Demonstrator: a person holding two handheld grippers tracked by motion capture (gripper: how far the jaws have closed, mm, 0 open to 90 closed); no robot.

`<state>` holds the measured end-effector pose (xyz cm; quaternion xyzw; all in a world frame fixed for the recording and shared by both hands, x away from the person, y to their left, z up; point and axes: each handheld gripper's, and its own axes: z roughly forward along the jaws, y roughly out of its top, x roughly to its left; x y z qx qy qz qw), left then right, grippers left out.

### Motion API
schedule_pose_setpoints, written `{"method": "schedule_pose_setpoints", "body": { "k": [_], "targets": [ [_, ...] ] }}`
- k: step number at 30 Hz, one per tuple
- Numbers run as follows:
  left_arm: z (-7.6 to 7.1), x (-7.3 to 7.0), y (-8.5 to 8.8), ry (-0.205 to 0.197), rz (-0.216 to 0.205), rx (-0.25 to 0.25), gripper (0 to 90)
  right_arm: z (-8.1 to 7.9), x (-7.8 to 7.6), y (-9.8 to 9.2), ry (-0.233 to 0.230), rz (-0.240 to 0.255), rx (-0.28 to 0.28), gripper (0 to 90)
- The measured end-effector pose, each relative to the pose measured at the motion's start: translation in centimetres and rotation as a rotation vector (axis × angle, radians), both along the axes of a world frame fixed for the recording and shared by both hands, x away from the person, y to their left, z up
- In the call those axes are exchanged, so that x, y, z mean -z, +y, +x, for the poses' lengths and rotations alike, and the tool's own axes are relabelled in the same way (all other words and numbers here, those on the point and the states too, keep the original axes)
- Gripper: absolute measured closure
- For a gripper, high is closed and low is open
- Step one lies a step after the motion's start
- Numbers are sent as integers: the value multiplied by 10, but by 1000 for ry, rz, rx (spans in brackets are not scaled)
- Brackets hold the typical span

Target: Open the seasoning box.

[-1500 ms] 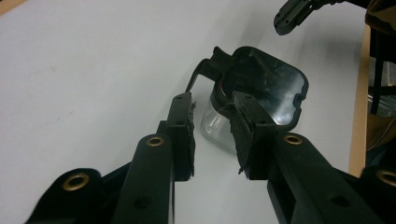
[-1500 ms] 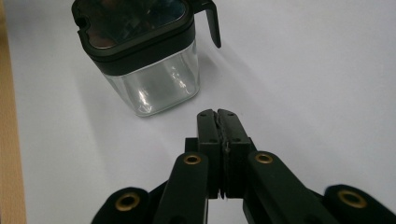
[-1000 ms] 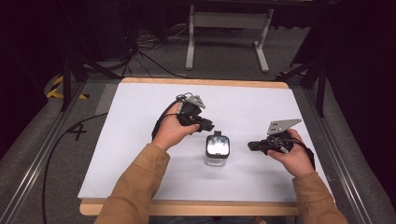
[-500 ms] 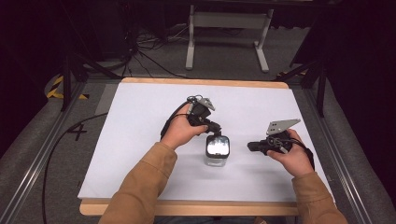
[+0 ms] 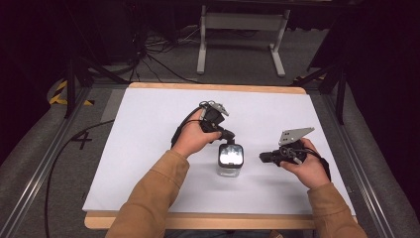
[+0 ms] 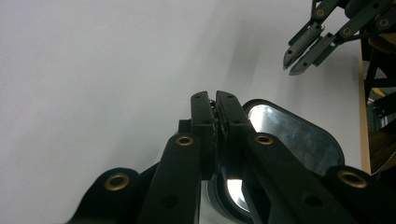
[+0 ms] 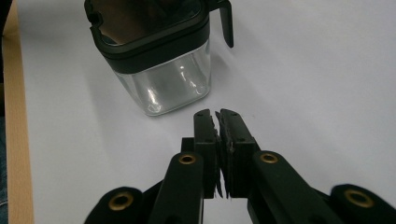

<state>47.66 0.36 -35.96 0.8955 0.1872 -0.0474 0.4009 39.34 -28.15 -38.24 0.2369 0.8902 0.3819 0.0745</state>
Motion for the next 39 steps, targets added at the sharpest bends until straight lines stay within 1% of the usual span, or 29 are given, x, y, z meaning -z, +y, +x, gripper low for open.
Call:
{"method": "schedule_pose_setpoints", "body": {
  "k": [2,9,13,19,25,28,31,35,39],
  "targets": [
    [1,1,0,14,-7,-5,870,0,0,1,3,-2,-1,869],
    [2,0,1,48,-5,-18,869,-2,-1,3,1,-2,-6,872],
    [4,1,1,55,-10,-24,869,-2,-1,4,-5,-2,-11,874],
    [5,1,1,84,-17,-36,868,-3,-2,5,-7,0,-14,883],
    [6,1,1,105,-16,-45,868,-4,-2,9,-12,1,-27,890],
    [6,1,1,109,-17,-48,868,-5,-2,11,-12,-1,-28,894],
    [6,1,1,113,-11,-50,868,-7,-4,15,-9,5,-43,898],
    [7,1,1,123,-15,-57,867,-9,-5,20,-9,6,-57,900],
    [8,1,1,136,-17,-60,867,-13,-6,30,-2,3,-94,900]
  ]
}}
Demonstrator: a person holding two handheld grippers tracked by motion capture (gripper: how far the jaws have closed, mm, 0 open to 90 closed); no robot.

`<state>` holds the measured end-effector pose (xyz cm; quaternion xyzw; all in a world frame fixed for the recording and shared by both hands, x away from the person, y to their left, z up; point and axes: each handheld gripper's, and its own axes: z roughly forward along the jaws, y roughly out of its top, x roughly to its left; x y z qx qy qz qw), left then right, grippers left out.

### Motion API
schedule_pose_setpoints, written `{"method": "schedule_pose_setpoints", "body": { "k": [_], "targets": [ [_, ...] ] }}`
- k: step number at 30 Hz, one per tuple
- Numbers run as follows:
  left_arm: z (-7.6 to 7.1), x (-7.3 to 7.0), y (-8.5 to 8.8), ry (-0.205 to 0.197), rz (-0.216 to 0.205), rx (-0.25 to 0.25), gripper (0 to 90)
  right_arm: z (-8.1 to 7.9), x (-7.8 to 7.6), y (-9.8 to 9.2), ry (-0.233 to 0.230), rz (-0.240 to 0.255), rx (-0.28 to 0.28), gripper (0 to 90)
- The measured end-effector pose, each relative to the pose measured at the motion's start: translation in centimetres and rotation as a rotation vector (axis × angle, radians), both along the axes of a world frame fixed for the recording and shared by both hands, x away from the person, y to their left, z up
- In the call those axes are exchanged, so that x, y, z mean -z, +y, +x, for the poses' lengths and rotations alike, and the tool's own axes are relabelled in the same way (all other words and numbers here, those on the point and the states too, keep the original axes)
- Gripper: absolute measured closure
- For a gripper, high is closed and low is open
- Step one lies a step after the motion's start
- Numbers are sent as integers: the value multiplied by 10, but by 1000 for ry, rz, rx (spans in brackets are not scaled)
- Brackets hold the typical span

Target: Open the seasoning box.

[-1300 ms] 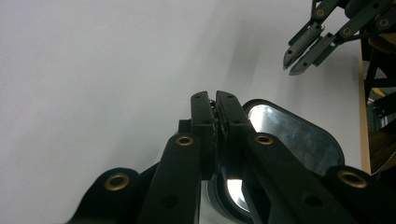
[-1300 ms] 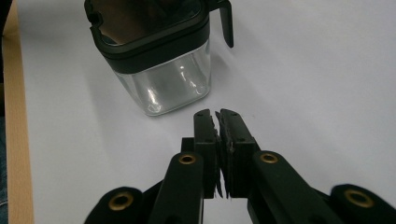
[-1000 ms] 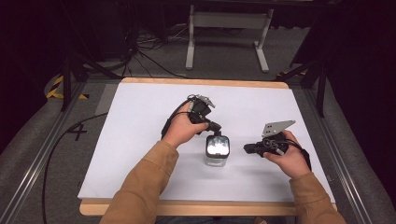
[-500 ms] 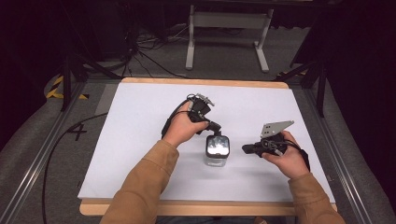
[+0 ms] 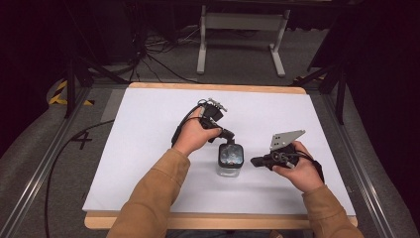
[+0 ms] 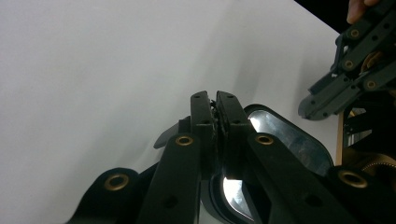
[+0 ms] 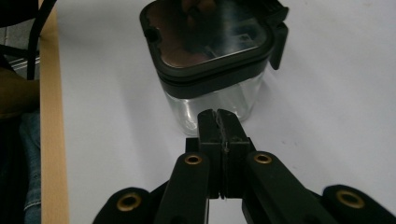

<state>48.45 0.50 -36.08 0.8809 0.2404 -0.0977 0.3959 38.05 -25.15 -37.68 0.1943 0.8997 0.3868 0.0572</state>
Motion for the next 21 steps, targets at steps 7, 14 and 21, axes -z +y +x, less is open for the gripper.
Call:
{"method": "schedule_pose_setpoints", "body": {
  "k": [7,14,21],
  "targets": [
    [1,0,0,13,0,-8,867,-5,-2,9,3,2,-27,900],
    [1,-1,0,26,7,-14,867,-7,-3,14,0,19,-44,900],
    [1,0,-1,30,2,-20,867,-8,-3,19,-2,25,-52,900]
  ]
}}
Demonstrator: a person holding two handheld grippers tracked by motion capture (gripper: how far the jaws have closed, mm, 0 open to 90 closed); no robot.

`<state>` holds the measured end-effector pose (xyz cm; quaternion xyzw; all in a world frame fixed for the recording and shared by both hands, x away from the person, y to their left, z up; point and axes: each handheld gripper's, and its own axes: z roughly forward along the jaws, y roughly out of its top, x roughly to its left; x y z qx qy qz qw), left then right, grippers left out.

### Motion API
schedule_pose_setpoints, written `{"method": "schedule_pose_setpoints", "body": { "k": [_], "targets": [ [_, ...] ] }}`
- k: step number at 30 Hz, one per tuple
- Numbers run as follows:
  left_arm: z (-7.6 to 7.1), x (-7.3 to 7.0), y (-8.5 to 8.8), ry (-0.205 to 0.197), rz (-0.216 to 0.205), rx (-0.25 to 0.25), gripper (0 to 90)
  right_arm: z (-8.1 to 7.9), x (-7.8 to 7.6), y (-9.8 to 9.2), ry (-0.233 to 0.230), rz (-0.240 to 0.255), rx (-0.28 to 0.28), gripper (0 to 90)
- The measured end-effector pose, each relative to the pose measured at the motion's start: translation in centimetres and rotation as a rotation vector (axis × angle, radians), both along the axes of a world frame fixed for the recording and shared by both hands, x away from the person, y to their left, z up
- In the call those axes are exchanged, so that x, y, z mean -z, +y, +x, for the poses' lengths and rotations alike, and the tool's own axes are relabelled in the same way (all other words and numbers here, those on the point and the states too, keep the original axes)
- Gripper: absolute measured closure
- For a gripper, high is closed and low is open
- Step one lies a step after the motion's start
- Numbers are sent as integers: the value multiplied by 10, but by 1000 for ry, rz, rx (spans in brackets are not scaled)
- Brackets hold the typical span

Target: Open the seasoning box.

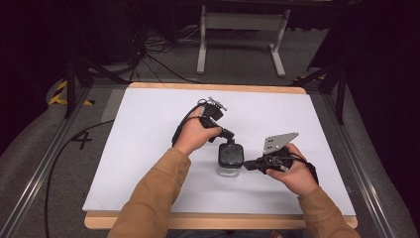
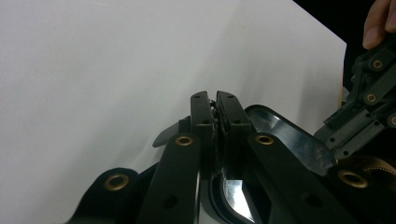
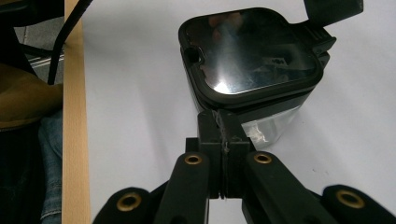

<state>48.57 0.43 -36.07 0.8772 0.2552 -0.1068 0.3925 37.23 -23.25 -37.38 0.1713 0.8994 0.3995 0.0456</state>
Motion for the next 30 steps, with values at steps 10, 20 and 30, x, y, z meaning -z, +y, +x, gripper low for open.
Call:
{"method": "schedule_pose_setpoints", "body": {
  "k": [10,20,30],
  "targets": [
    [-1,0,0,-8,2,-8,866,1,-1,1,-3,13,-4,900],
    [-37,-47,24,-208,-60,-27,891,4,-5,1,-10,22,-2,900],
    [-103,-64,51,-297,-78,19,894,9,-16,-1,-37,61,8,900]
  ]
}}
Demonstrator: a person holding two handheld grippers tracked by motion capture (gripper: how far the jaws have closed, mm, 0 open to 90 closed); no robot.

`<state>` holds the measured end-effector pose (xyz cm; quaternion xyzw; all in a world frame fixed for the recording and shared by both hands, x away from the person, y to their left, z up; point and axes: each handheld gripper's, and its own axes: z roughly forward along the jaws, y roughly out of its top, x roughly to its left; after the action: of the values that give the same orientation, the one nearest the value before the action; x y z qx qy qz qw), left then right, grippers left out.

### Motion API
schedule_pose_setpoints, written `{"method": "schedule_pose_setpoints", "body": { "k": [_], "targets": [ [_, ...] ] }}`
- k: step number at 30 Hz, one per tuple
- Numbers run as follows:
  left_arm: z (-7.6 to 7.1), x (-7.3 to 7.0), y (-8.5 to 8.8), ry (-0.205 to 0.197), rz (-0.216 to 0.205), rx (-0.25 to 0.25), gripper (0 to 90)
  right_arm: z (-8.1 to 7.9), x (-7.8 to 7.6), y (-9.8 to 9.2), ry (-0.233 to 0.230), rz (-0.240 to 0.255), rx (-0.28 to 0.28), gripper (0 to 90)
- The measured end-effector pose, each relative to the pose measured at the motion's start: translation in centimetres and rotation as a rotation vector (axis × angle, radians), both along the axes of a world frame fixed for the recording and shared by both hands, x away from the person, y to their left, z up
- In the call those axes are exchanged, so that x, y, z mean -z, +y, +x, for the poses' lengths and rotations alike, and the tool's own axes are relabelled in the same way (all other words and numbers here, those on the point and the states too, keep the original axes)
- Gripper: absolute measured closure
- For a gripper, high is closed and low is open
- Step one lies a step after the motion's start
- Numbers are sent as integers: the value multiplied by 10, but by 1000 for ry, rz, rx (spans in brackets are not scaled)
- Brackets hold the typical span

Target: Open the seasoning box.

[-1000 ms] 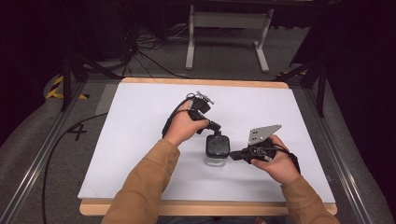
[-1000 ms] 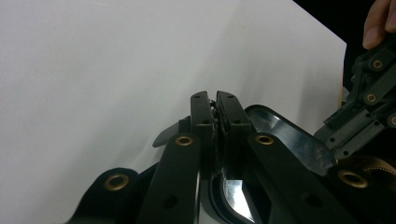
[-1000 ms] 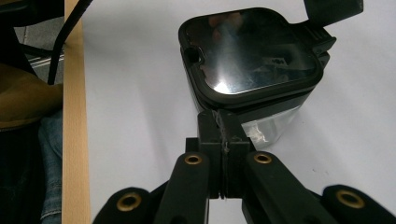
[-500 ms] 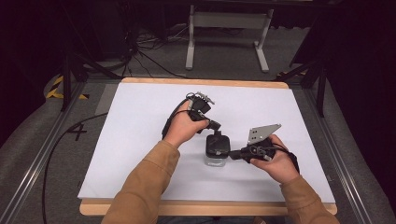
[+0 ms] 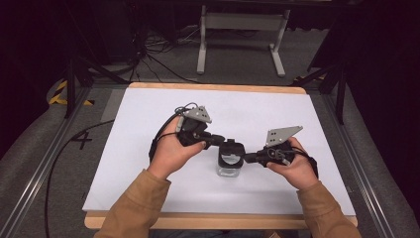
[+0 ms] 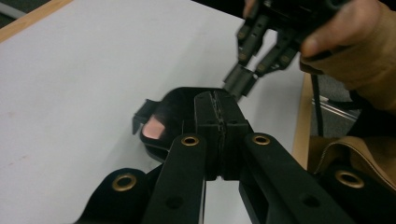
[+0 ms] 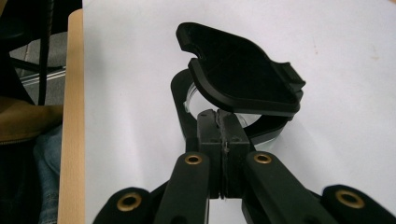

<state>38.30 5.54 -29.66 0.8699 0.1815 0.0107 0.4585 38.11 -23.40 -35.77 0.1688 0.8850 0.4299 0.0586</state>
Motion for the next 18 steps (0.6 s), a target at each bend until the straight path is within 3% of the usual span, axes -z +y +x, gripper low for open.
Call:
{"method": "schedule_pose_setpoints", "body": {
  "k": [3,4,9,12,18],
  "targets": [
    [-11,2,1,0,3,16,894,1,-1,0,-7,10,10,900],
    [-19,4,2,6,1,42,894,1,-2,0,-17,19,13,900],
    [-30,11,1,19,5,77,892,1,-2,0,-24,32,26,900],
    [-31,17,-2,21,22,79,887,1,-2,0,-29,39,31,900],
    [-26,44,-13,96,62,98,896,1,-2,2,-44,63,42,900]
  ]
}}
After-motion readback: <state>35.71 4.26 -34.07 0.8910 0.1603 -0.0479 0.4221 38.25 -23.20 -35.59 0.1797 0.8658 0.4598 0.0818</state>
